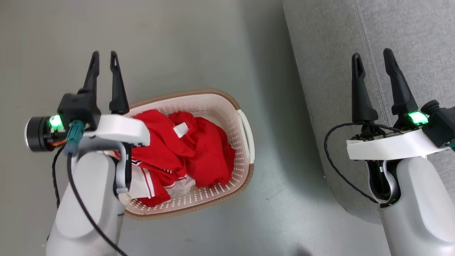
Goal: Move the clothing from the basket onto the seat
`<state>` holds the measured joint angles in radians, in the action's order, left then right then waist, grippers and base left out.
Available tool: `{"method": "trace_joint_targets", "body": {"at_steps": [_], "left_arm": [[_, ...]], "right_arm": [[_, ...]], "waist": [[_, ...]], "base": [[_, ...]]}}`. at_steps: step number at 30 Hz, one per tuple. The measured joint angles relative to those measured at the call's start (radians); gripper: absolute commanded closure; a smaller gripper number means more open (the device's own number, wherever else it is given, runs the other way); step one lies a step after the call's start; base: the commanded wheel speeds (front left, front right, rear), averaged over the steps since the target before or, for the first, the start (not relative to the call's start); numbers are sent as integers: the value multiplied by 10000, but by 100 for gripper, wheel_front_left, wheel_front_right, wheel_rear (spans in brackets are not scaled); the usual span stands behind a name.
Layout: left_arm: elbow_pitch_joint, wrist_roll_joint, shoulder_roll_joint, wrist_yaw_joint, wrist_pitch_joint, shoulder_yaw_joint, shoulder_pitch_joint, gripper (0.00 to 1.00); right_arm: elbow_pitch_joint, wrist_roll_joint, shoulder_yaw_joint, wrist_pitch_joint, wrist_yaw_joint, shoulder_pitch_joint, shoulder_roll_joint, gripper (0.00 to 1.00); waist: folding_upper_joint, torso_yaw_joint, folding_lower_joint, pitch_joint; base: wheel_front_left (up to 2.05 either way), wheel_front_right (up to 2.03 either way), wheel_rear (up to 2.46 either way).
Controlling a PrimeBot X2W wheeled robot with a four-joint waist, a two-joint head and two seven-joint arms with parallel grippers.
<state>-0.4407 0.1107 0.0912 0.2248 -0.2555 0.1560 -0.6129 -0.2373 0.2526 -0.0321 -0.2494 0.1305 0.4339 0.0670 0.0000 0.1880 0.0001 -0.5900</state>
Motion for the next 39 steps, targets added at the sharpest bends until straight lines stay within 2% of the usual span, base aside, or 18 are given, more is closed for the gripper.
{"method": "trace_joint_targets", "body": {"at_steps": [4, 7, 10, 24, 39], "left_arm": [[477, 98, 0, 19, 0, -182, 498, 47], [786, 102, -13, 42, 0, -276, 844, 12], [1070, 107, -36, 44, 0, -370, 1183, 0], [1996, 376, -104, 4, 0, -717, 2648, 0], [2119, 385, -201, -240, 0, -686, 4103, 0]], "right_arm": [[-12, -69, 12, 0, 0, -24, 48, 0], [-27, -155, 12, 0, 0, -34, 94, 0], [-50, -226, 10, 0, 0, -45, 157, 0], [-286, -443, 105, 0, 0, -813, 474, 0], [-479, -780, 280, 44, 0, -2047, 483, 0]], "waist": [[0, -154, 0, 316], [0, -271, 0, 563], [0, -390, 0, 821], [0, -957, 0, 2247], [0, -1379, -1, 3751]], "base": [[0, 0, 0], [0, 0, 0], [0, 0, 0], [0, 0, 0], [0, 0, 0]]}}
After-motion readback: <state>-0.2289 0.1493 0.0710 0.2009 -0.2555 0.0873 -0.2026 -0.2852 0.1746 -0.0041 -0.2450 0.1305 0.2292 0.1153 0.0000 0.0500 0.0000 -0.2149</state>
